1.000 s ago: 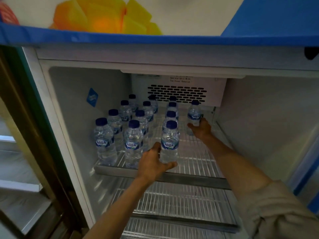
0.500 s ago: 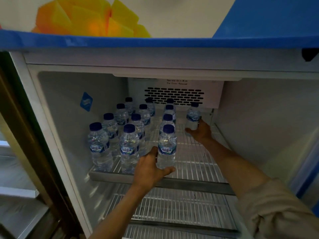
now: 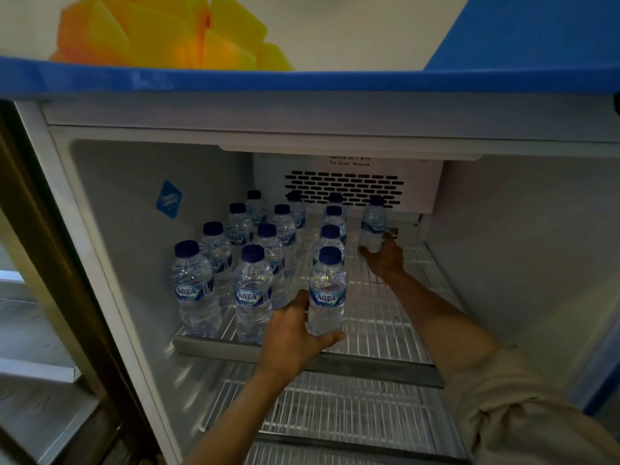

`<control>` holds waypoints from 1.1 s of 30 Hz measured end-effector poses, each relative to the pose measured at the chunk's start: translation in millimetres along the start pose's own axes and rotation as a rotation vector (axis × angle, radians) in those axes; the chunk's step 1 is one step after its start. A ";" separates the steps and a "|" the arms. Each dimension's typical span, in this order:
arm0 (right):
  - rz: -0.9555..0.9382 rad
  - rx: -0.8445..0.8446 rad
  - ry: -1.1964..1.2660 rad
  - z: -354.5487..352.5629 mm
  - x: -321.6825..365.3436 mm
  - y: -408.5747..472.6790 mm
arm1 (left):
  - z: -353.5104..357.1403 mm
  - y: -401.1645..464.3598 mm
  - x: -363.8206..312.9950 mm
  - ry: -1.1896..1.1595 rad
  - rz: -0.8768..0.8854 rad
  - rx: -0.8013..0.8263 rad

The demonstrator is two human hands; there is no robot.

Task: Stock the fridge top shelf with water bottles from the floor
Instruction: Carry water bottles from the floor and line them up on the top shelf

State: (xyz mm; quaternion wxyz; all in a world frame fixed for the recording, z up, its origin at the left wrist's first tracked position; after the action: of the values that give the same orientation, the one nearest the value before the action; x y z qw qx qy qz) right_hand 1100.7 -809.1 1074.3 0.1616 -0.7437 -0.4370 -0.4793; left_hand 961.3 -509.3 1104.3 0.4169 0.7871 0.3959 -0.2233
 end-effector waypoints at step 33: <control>0.047 -0.118 -0.084 -8.5 14.1 -19.8 | 0.2 -0.2 1.4 0.041 0.007 -0.013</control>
State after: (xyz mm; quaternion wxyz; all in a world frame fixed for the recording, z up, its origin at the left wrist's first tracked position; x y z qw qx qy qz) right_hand 1082.1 -796.5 1087.0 0.1102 -0.7816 -0.3967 -0.4686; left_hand 962.0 -508.8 1103.2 0.4144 0.7903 0.4031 -0.2030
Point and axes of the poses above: each hand's wrist, its own y-axis towards the middle knuckle, its own z-axis out of the palm, x = y × z, the point moved 9 cm from there along y, towards the middle knuckle, and after that the axes turned 1 degree about z, right-handed, at the moved point
